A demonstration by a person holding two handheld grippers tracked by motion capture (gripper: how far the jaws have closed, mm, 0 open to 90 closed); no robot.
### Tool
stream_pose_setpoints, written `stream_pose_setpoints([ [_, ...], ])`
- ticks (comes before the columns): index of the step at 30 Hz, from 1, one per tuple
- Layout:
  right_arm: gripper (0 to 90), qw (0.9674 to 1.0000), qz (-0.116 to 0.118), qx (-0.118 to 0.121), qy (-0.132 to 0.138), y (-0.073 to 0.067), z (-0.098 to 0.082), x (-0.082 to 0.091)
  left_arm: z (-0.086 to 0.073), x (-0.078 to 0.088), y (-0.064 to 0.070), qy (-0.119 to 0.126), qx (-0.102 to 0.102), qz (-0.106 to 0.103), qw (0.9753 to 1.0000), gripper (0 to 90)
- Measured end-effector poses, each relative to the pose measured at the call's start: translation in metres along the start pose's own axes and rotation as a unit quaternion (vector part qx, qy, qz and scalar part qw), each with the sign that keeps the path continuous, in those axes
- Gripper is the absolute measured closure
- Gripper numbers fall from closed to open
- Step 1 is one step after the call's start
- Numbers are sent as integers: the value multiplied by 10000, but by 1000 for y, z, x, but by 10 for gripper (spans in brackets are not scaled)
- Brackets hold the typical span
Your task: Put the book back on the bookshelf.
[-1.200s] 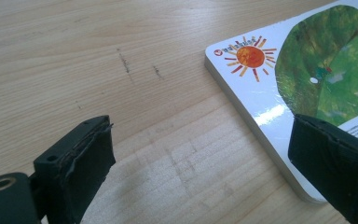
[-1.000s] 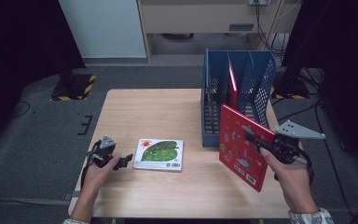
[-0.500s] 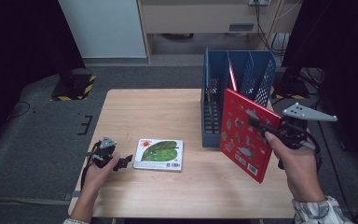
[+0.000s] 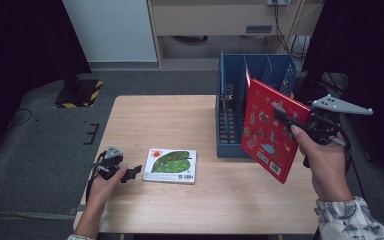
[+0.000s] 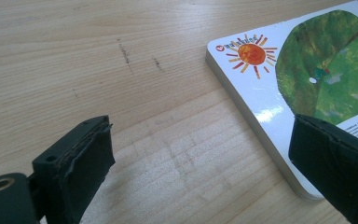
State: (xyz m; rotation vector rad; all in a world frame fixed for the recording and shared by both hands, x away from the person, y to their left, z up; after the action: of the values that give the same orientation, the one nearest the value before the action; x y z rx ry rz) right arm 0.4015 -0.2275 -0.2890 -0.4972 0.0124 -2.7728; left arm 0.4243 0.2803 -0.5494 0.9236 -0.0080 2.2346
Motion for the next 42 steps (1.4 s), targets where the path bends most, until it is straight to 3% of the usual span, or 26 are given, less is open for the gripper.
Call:
stream_pose_setpoints([
  [13, 790, 9998, -185, -88, 61, 12, 9, 0, -1, 1, -1, -17, 24, 28, 10000, 59],
  [23, 790, 9995, -304, -34, 68, 14, 10, 0, -3, 2, -8, -4, 142, 140, 9998, 58],
  [29, 791, 9991, -421, 0, 46, 17, 13, -1, -3, 0, -6, -71, 96, 130, 9998, 58],
  [36, 791, 9975, -694, 124, 5, 25, 20, -11, -3, 1, -7, -72, 101, 156, 9998, 58],
  [42, 790, 9962, -872, 54, -4, 32, 23, -22, -4, -1, -7, -131, 105, 163, 9997, 57],
])
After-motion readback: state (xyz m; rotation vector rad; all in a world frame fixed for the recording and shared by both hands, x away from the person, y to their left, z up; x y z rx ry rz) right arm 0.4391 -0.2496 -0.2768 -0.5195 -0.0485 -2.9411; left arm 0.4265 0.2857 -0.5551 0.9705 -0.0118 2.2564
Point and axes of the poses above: each handheld gripper's, and its own axes: x roughly backward along the jaws, z roughly out of its top, y roughly to its right, the point moved 5 cm from there along -x, roughly forward along the jaws, and after that the axes turned 14 degrees about -z, right-handed, at the moved point
